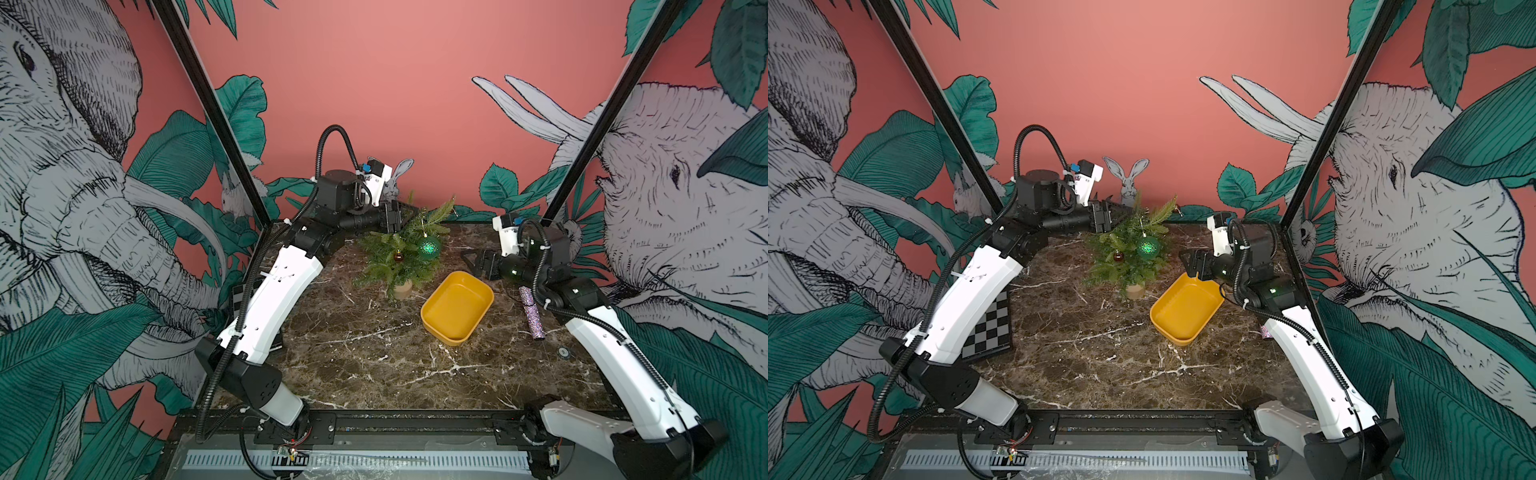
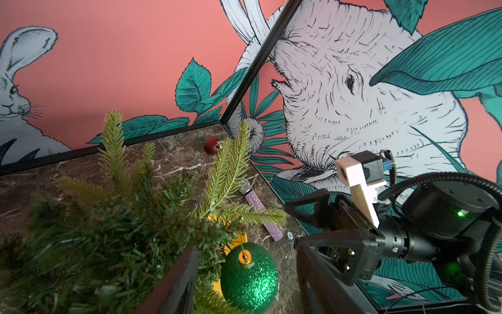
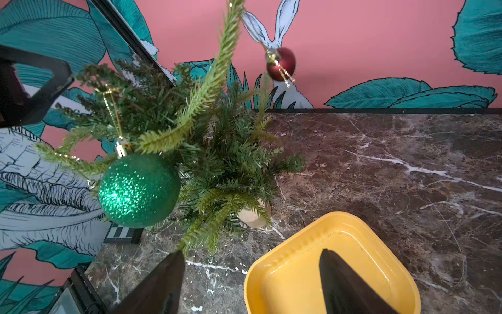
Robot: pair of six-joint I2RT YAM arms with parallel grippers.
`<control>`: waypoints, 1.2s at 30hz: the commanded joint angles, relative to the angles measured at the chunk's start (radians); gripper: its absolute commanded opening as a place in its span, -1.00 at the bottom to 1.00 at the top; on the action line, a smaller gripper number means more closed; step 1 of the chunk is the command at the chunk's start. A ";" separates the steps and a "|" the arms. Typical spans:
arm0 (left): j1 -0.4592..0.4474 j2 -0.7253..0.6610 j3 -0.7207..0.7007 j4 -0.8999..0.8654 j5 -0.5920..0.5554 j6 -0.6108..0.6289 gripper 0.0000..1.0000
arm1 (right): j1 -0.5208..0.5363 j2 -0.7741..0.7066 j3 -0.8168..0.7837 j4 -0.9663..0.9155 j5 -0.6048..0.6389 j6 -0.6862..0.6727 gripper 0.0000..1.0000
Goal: Decorate the small christmas tree with ornaments
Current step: Reset both arms
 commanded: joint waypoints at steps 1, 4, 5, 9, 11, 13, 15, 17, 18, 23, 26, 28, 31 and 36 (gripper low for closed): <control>-0.001 -0.052 0.057 -0.120 0.020 0.065 0.29 | -0.004 -0.042 -0.015 0.055 -0.048 0.005 0.89; -0.001 -0.064 0.070 -0.172 0.032 0.082 0.44 | -0.004 -0.068 -0.035 0.059 -0.076 0.008 0.98; -0.001 -0.070 0.069 -0.186 0.034 0.086 0.50 | -0.004 -0.077 -0.042 0.056 -0.082 0.011 0.98; -0.001 -0.124 0.005 -0.223 0.040 0.096 0.99 | -0.004 -0.123 -0.082 0.054 -0.161 0.001 0.98; -0.001 -0.172 -0.051 -0.228 0.041 0.105 0.99 | -0.003 -0.151 -0.110 0.051 -0.206 -0.010 0.98; -0.002 -0.225 -0.110 -0.249 0.030 0.121 0.99 | -0.002 -0.178 -0.142 0.039 -0.251 -0.017 0.98; -0.004 -0.281 -0.173 -0.261 0.015 0.135 0.99 | 0.001 -0.208 -0.187 0.043 -0.281 -0.015 0.98; -0.002 -0.340 -0.245 -0.266 -0.010 0.141 0.99 | 0.006 -0.241 -0.230 0.042 -0.305 -0.012 0.98; -0.003 -0.370 -0.281 -0.274 -0.035 0.142 0.99 | 0.008 -0.257 -0.249 0.036 -0.309 -0.014 0.98; -0.002 -0.517 -0.485 -0.255 -0.122 0.114 0.99 | 0.019 -0.344 -0.320 -0.024 -0.306 -0.023 0.98; -0.003 -0.597 -0.613 -0.220 -0.169 0.068 0.99 | 0.023 -0.387 -0.363 -0.063 -0.279 -0.022 0.98; -0.002 -0.650 -0.705 -0.198 -0.243 0.034 0.99 | 0.023 -0.421 -0.406 -0.073 -0.243 -0.013 0.98; 0.001 -0.714 -0.806 -0.189 -0.358 -0.005 0.99 | 0.024 -0.462 -0.468 -0.094 -0.182 -0.011 0.98; 0.033 -0.754 -0.950 -0.156 -0.571 -0.083 0.99 | 0.024 -0.503 -0.534 -0.080 0.141 0.059 0.98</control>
